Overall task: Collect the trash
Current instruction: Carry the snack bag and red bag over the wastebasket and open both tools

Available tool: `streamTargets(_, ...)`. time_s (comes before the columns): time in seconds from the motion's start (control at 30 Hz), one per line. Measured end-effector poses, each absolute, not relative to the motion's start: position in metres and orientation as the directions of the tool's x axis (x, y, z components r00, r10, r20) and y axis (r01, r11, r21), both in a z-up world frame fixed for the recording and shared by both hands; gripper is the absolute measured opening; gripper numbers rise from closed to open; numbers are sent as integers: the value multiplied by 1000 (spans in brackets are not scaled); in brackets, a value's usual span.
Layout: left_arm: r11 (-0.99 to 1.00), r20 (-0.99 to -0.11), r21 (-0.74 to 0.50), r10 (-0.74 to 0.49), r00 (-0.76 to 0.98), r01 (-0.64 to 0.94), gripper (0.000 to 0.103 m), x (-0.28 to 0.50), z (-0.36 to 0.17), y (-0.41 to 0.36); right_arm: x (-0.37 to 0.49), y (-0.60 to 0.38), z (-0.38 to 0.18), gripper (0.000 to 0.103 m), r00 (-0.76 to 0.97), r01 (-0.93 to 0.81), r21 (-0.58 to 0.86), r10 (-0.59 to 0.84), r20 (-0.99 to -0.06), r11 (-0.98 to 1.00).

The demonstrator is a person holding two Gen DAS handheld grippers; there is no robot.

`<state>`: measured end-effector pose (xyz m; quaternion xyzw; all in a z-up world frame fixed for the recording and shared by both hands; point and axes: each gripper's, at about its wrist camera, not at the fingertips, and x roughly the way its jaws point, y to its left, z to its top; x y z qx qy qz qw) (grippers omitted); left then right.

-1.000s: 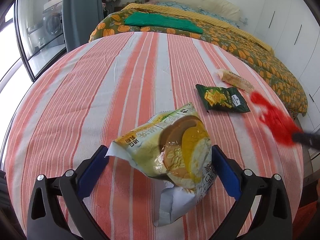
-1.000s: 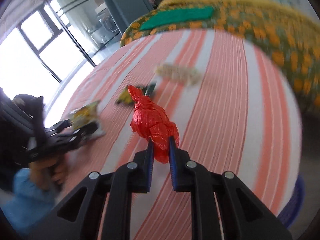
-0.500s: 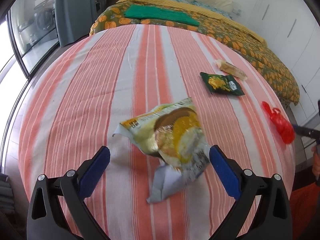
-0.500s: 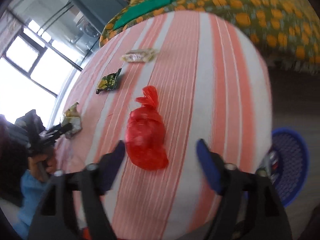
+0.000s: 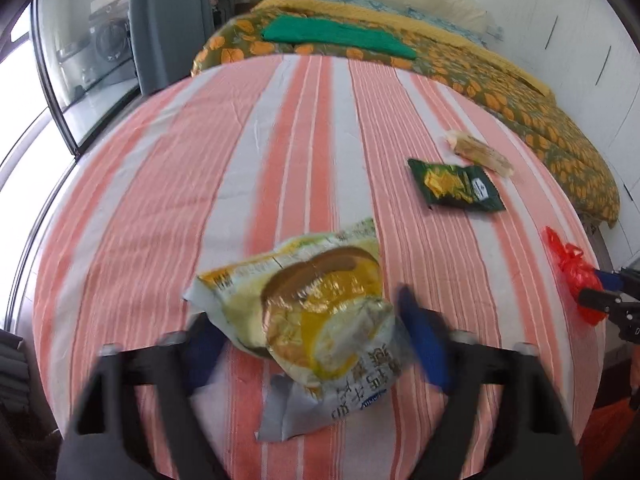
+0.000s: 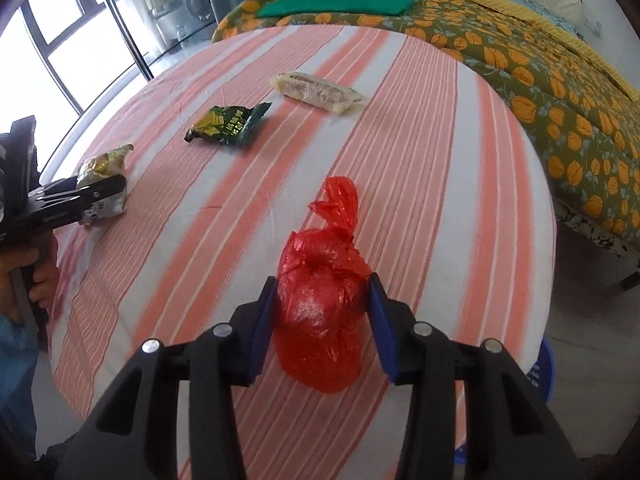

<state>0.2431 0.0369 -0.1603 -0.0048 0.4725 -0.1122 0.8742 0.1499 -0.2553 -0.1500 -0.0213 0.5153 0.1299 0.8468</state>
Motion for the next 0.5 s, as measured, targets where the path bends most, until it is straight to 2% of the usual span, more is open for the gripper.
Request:
streamTargets(0.03, 974, -821, -107, -199, 536, 197, 52, 241, -159, 36, 147, -257, -147, 43, 444, -241, 106, 207, -872, 965)
streamTargets(0.13, 973, -818, -95, -198, 541, 212, 41, 234, -156, 31, 135, -272, -135, 43, 479, -231, 163, 258, -839, 959)
streamTargets(0.3, 945, -792, -150, -290, 537, 290, 37, 213, -137, -2, 111, -332, -116, 43, 533, -170, 236, 290, -795, 957)
streamTargets(0.5, 862, -748, -190, -437, 500, 470, 37, 176, -105, -95, 86, -428, -114, 43, 574, -14, 154, 134, -808, 988)
